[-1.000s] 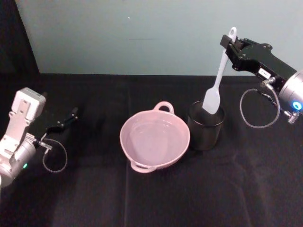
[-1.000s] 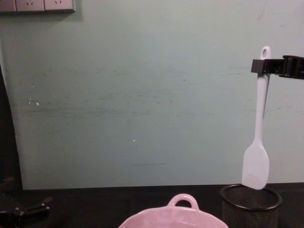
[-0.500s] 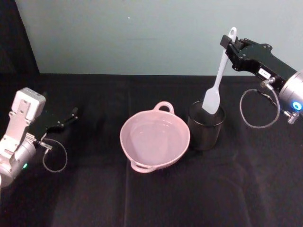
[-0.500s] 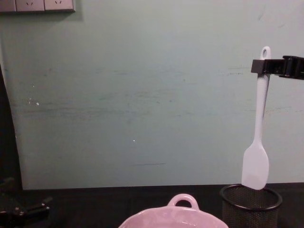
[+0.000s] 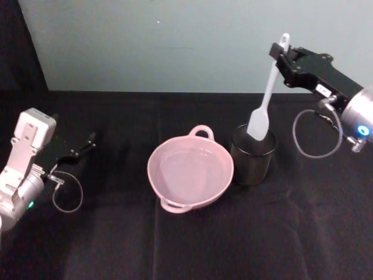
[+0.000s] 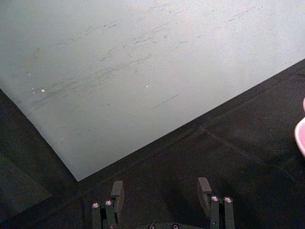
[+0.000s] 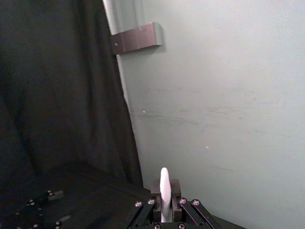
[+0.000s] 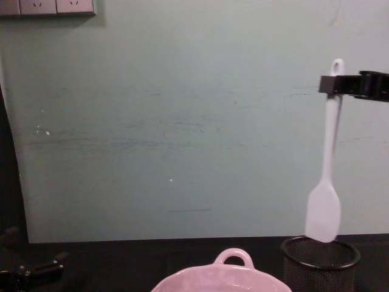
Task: Use the one hand to pick up the spoon and stir the clear water in the bowl.
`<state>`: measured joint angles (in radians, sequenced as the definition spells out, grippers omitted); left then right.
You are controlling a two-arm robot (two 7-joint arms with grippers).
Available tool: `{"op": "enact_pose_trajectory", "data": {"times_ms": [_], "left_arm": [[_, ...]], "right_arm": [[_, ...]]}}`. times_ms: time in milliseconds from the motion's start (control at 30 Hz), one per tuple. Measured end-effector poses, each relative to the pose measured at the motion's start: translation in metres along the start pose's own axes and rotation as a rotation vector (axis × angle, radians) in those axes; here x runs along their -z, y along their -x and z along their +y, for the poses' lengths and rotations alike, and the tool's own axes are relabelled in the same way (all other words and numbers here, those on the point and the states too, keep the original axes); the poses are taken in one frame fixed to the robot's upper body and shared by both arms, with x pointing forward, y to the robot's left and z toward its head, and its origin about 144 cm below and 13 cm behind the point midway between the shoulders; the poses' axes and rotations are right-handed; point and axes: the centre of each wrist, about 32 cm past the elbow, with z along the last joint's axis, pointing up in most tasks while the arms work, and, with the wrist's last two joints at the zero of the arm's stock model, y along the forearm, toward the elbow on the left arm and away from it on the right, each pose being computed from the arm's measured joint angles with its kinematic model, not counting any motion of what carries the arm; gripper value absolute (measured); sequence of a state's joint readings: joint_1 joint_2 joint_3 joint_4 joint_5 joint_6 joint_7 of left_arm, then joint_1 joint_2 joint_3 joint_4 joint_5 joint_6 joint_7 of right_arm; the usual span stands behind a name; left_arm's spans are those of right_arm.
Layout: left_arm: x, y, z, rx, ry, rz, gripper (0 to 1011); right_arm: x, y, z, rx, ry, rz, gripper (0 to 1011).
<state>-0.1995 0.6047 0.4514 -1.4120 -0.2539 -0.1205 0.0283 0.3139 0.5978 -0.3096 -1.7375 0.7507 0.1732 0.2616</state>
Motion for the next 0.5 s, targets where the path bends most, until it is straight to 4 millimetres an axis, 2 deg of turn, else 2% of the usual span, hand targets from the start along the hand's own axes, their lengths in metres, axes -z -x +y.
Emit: {"op": "enact_pose_trajectory", "data": {"times_ms": [333, 500], "left_arm": [[0.0, 0.0, 0.0, 0.0, 0.0, 0.0, 1011], [0.0, 0.0, 0.0, 0.0, 0.0, 0.0, 1011]], "right_arm": [[0.002, 0.033, 0.028, -0.136, -0.015, 0.008, 126], [0.017, 0.045, 0.043, -0.206, 0.009, 0.017, 126]]}}
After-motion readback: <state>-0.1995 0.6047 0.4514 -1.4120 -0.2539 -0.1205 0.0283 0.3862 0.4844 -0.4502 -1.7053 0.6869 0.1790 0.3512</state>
